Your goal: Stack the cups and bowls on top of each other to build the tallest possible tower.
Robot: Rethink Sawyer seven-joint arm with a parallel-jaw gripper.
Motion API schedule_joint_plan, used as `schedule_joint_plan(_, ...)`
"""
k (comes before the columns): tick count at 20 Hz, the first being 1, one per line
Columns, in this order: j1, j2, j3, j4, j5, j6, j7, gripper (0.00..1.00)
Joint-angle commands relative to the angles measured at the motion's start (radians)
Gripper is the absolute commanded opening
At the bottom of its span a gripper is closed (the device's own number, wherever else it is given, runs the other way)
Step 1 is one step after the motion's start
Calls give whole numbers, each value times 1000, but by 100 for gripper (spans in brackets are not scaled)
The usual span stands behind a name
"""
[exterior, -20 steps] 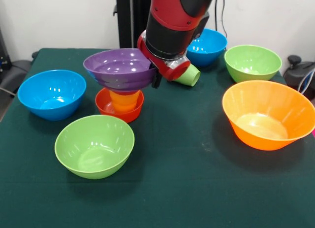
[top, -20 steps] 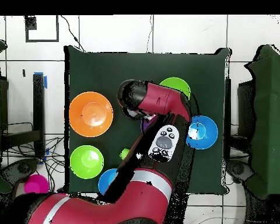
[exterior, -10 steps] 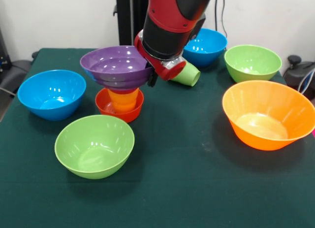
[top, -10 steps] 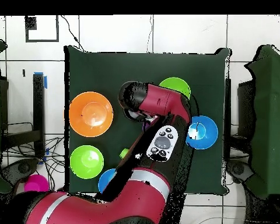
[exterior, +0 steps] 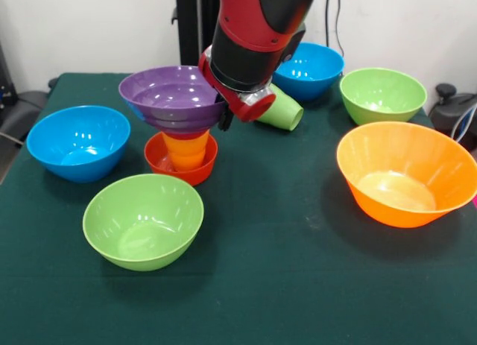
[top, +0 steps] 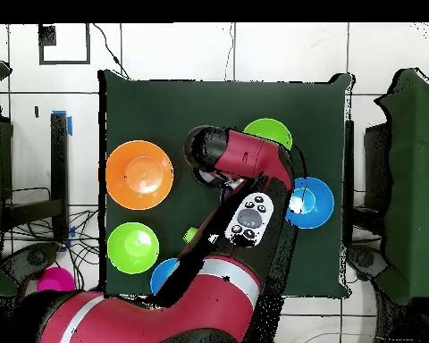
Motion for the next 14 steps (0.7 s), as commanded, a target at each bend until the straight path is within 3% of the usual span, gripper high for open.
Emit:
schedule_joint_plan(1,6,107,99,86,29,-23,202,0)
schedule_joint_plan(14,2,116,90,91,22,-56,195,0)
